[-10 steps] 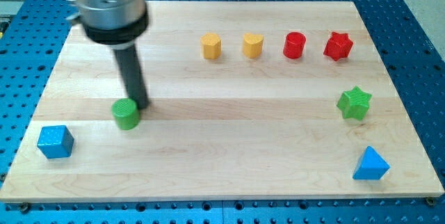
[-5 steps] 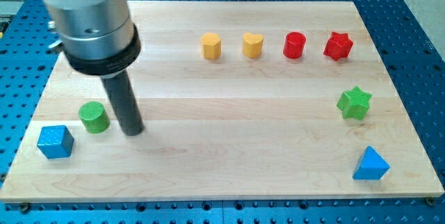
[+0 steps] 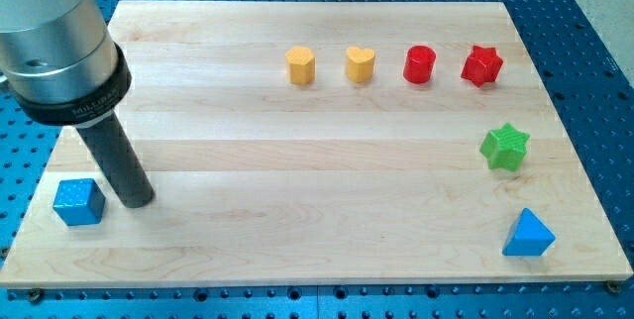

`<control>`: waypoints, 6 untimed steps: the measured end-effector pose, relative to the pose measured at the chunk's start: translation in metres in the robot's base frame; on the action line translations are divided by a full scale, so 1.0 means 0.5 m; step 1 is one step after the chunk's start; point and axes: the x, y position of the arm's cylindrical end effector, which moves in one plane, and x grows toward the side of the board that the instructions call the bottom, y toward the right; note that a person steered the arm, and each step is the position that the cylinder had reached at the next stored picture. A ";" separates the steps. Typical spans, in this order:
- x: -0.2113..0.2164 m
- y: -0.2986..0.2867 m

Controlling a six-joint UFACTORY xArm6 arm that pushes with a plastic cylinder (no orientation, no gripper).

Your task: Push the green circle to the top side of the blue cube

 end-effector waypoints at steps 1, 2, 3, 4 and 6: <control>0.005 0.000; -0.014 -0.020; -0.049 -0.067; -0.065 -0.036; -0.070 0.283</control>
